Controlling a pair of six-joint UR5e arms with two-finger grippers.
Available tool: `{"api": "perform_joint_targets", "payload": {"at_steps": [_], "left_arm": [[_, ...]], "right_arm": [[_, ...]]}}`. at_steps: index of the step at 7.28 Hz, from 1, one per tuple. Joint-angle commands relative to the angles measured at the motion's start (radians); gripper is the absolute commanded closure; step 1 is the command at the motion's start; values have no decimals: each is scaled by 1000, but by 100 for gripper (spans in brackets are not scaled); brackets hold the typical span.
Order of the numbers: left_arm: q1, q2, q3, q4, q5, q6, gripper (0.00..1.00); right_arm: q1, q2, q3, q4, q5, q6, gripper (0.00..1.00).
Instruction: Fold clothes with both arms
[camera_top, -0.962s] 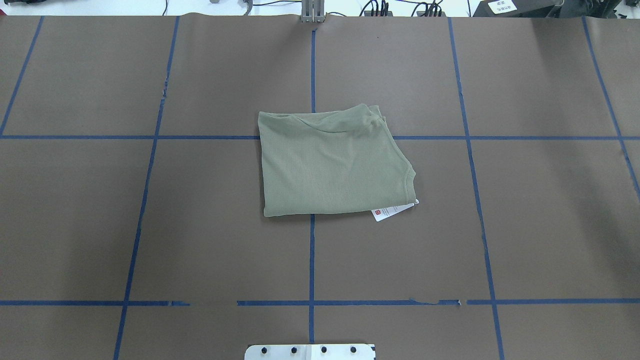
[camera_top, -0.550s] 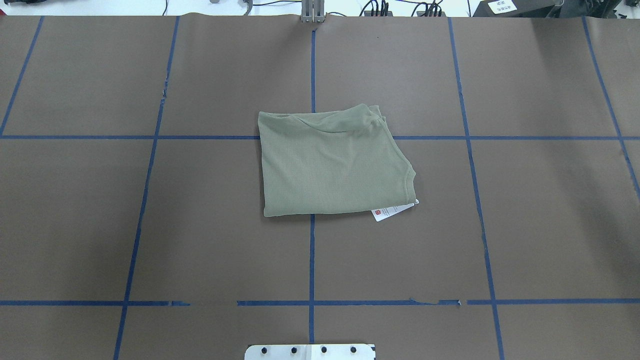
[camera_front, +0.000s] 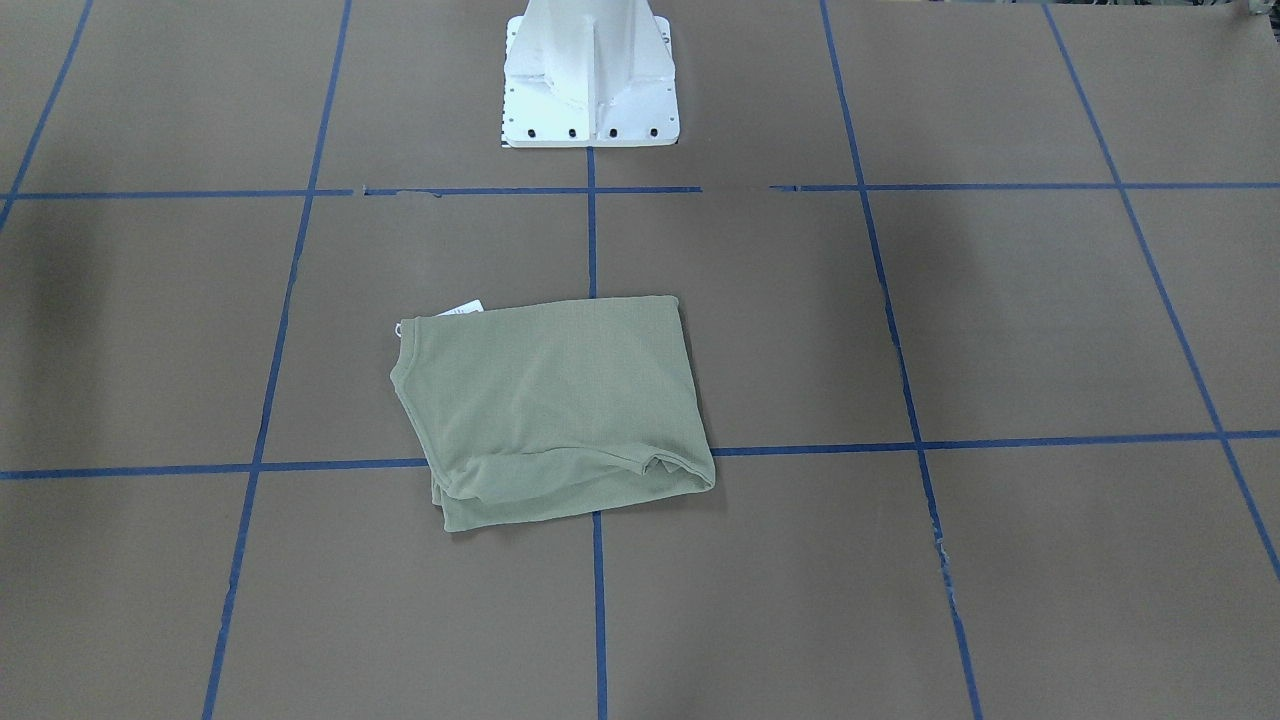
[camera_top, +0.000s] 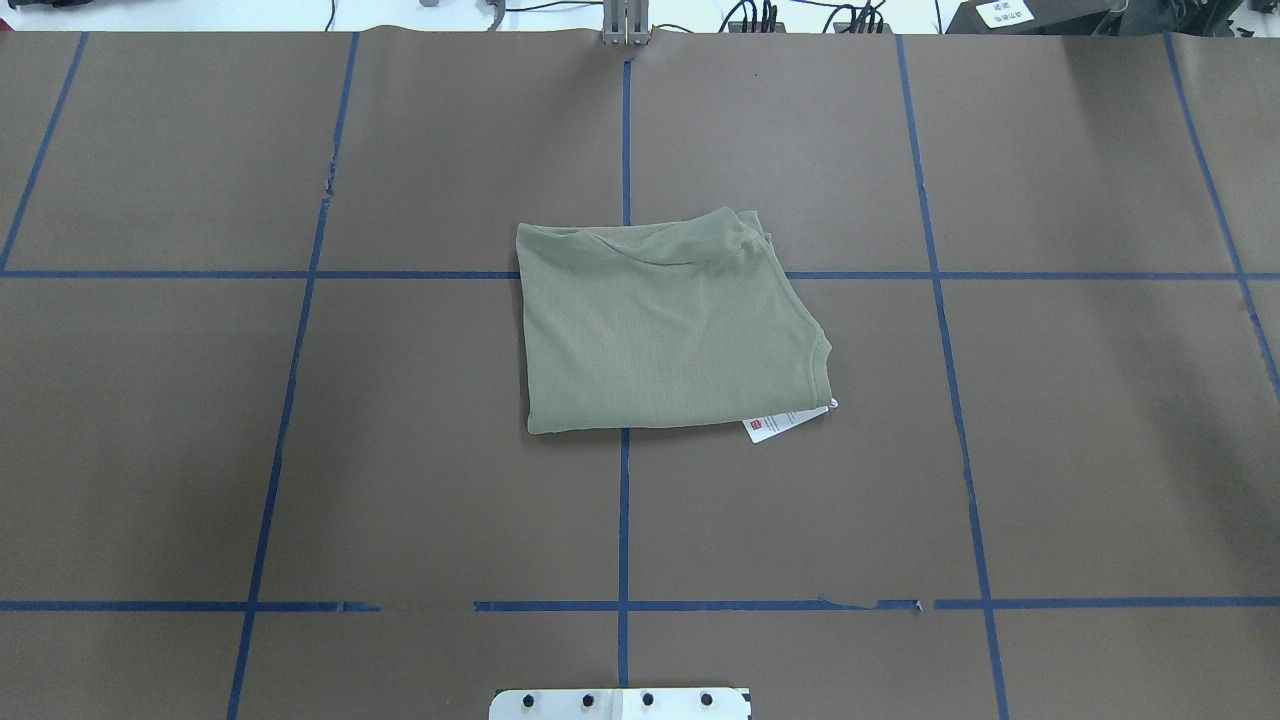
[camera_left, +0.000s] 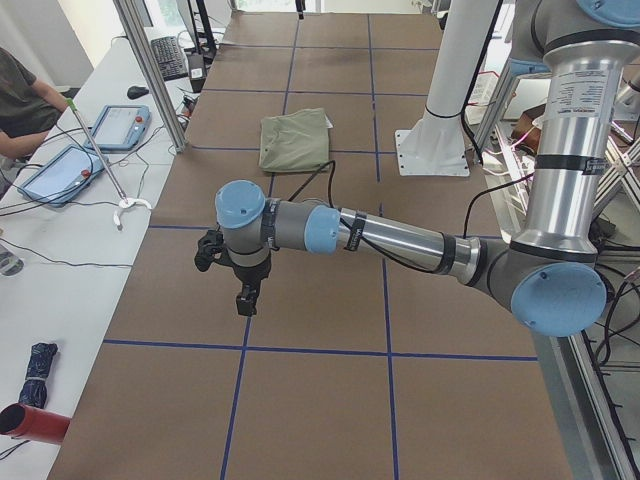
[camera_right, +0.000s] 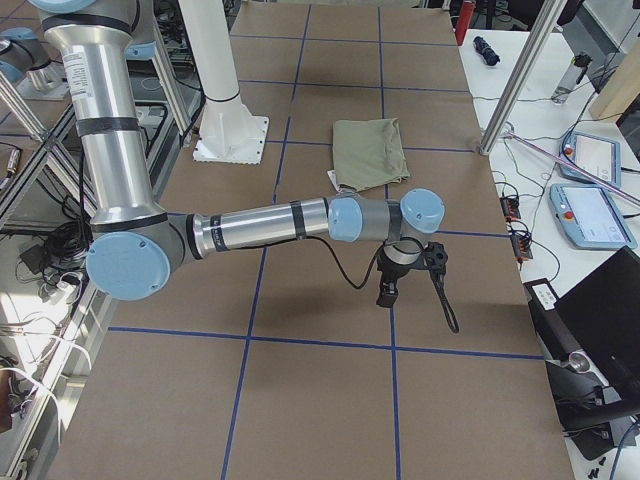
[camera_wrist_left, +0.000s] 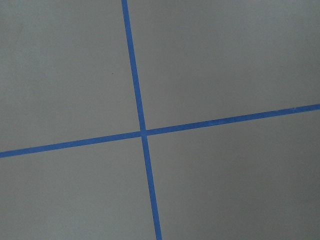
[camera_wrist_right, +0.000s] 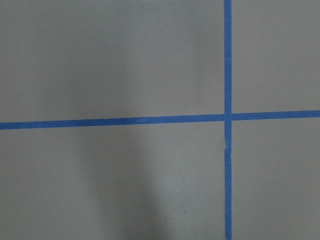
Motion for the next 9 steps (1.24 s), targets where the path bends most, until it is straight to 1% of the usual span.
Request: {"api": "perform_joint_targets", "payload": {"at_steps": [1, 2, 9], "left_arm": [[0, -3, 38, -4, -1, -1, 0], [0, -5, 58, -19, 1, 1, 0], [-1, 8, 98, -18, 1, 1, 0]], "right_arm": [[-1, 2, -1, 1, 1, 0, 0], [-1, 2, -1, 1, 2, 0, 0], [8, 0, -4, 1, 3, 0, 0]]}}
